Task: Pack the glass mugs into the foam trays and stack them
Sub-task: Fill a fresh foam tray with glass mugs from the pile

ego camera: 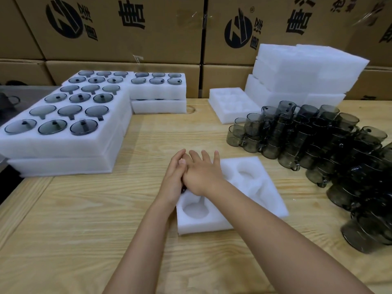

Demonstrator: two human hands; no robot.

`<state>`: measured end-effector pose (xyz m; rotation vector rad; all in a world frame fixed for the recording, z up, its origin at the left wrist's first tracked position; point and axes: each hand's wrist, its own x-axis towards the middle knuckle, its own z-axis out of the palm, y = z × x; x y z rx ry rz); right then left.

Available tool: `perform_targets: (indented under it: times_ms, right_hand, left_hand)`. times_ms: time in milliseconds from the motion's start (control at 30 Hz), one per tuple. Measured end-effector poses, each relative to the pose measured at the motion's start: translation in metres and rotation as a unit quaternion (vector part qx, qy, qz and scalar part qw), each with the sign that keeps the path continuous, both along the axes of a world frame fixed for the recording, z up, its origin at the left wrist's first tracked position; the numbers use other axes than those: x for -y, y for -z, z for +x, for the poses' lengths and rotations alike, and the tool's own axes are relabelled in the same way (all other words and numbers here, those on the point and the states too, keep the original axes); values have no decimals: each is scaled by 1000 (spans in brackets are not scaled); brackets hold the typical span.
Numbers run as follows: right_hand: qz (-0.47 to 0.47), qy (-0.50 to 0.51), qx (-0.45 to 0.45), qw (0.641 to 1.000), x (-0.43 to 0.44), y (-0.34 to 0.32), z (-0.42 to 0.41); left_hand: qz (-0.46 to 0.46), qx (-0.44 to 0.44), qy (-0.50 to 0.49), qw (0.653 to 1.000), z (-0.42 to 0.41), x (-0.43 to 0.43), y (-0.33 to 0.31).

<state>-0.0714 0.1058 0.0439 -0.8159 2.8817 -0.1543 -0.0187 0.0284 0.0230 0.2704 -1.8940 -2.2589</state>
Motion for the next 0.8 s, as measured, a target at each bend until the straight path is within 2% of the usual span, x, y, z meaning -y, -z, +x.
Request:
perform_targets:
  times_ms: [100, 200, 300, 333, 367, 433, 500, 567, 667, 733, 800]
  right_hand:
    - [-71, -12, 2, 997, -7, 1, -2]
    - [-184, -1, 46, 982, -12, -1, -5]
    - [-385, 49, 100, 916, -15, -8, -11]
    - [-436, 68, 76, 894, -20, -12, -18]
    - [-455, 85, 23, 886, -27, -17, -27]
    - [-416, 125, -98, 895, -51, -30, -57]
    - [-312, 188, -170, 916, -78, -42, -91]
    - [-185, 250, -180, 933, -100, -45, -119]
    - [-64, 254, -188, 947, -115, -41, -136]
    - [-30, 230, -205, 951, -119, -38, -139]
    - [-44, 215, -209, 953, -120, -39, -138]
  left_hand:
    - [80, -43, -8, 996, 2, 2, 5]
    - [81, -66, -14, 994, 1, 5, 9]
    - [46, -46, -50, 997, -4, 8, 13]
    - [39, -38, -63, 997, -6, 8, 16]
    - [35, -34, -70, 996, -8, 9, 18]
    - [34, -32, -74, 996, -10, 9, 20]
    - [41, -32, -69, 996, -11, 10, 21]
    - [40, -35, -62, 997, -12, 10, 21]
    - [25, -39, -59, 997, -14, 11, 22]
    - [23, -36, -65, 997, -13, 10, 21]
    - [23, -30, -72, 997, -13, 10, 21]
